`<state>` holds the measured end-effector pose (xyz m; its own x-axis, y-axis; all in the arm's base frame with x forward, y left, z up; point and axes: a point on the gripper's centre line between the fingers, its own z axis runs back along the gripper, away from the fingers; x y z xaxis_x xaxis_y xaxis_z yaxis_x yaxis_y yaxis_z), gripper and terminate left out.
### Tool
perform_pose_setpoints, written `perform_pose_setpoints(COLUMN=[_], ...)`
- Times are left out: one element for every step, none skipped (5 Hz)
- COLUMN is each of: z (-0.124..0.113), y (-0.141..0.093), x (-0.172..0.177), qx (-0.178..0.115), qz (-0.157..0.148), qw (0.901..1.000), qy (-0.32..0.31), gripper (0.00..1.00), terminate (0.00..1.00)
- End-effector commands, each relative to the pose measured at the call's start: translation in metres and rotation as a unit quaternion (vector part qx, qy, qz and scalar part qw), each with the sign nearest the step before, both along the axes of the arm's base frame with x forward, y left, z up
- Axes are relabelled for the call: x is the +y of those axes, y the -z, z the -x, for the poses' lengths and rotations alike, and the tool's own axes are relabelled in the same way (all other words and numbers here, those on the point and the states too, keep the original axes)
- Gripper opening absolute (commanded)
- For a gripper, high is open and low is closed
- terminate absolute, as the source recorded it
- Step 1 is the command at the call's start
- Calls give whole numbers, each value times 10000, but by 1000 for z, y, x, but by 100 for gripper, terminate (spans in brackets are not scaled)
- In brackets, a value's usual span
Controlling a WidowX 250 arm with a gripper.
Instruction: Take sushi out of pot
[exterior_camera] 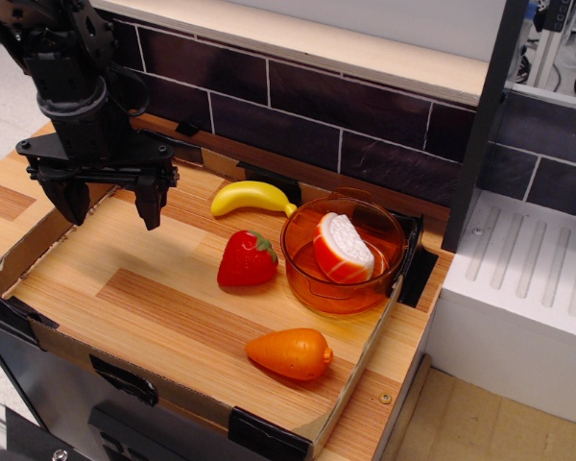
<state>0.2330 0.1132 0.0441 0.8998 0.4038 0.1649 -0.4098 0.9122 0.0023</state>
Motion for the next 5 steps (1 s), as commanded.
perform_pose_setpoints(z=[0, 0, -6, -10, -10], y=[0, -14, -31, -51, -57], x=[0, 10, 14, 6, -11], qx=[0, -22, -205, -171, -309], qz=[0, 98, 314, 544, 505], qw=[10000, 9998, 9981, 9931, 9874], qy=[0, -183, -483, -1022, -1468], gripper=[100, 100, 100, 100, 100], terminate=[0, 0, 0, 0, 0])
